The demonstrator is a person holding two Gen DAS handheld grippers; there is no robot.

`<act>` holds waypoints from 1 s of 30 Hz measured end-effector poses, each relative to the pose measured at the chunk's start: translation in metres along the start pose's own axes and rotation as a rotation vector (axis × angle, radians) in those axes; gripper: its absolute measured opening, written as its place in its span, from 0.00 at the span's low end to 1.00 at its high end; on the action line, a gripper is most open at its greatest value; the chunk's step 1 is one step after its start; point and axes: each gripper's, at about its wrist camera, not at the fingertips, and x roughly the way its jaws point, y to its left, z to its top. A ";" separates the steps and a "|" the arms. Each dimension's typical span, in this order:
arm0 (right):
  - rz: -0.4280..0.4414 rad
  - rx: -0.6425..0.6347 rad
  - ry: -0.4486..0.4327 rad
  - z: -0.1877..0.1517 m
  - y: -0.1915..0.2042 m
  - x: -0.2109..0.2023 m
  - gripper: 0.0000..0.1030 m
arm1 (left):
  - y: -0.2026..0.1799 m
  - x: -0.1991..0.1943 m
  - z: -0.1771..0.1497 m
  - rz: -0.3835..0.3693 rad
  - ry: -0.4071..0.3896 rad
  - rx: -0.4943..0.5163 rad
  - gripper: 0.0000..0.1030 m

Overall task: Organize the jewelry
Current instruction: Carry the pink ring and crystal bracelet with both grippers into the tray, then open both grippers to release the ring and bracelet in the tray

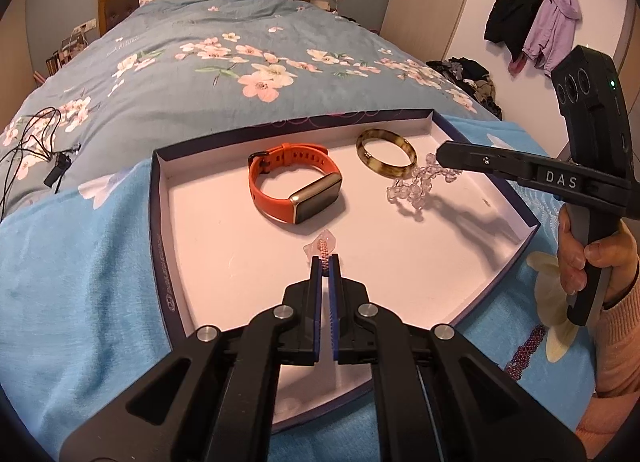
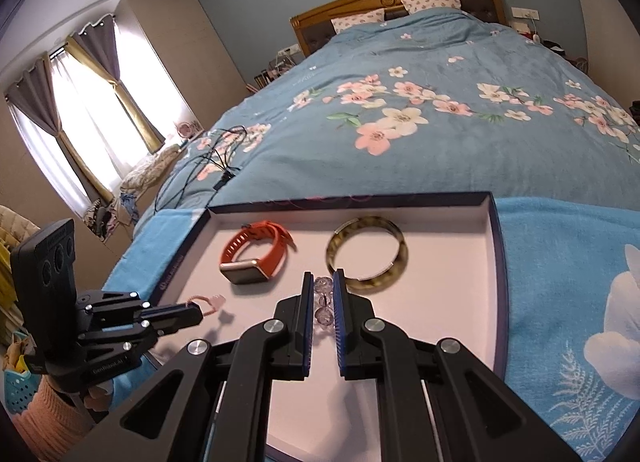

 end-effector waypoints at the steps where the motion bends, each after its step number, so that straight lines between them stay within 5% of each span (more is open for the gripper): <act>1: -0.004 -0.001 0.004 -0.001 -0.002 0.000 0.08 | 0.002 0.002 0.000 -0.001 0.005 -0.006 0.03; 13: -0.054 -0.001 0.034 -0.005 -0.008 0.005 0.10 | 0.008 0.018 0.008 -0.002 0.038 -0.044 0.04; 18: -0.080 -0.006 0.020 -0.009 -0.009 -0.004 0.17 | 0.011 0.018 0.008 0.038 0.034 -0.064 0.15; 30: -0.034 -0.098 -0.059 -0.032 0.012 -0.065 0.38 | -0.009 -0.052 -0.015 0.120 -0.134 0.007 0.33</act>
